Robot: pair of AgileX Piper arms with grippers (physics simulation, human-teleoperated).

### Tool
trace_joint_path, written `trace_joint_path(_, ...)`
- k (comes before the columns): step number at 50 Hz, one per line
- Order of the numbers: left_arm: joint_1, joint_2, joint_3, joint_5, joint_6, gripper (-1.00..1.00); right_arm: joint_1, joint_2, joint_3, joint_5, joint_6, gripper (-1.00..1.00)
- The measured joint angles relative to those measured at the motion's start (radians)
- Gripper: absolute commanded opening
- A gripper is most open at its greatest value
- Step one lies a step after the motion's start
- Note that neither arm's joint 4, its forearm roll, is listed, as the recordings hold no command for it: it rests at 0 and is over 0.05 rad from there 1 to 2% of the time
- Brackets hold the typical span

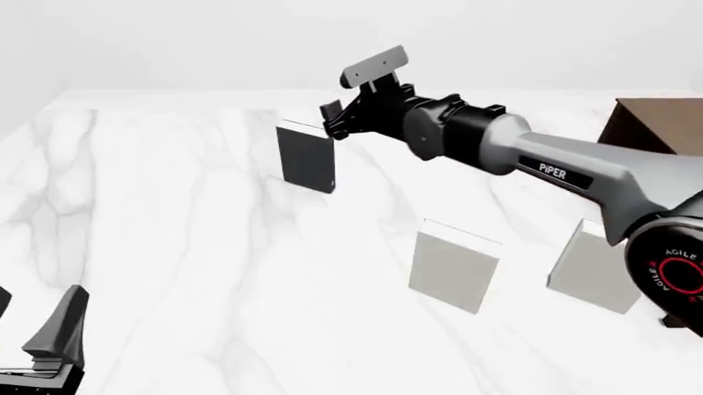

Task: Pick up the book on the left and place it on top of the shelf.

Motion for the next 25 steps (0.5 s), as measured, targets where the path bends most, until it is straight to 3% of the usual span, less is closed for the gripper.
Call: trace_joint_path(25, 0.000, 0.000, 0.000, 0.000, 0.000, 1.00, -0.004, 0.120, -0.104, 0.004, 0.021, 1.00)
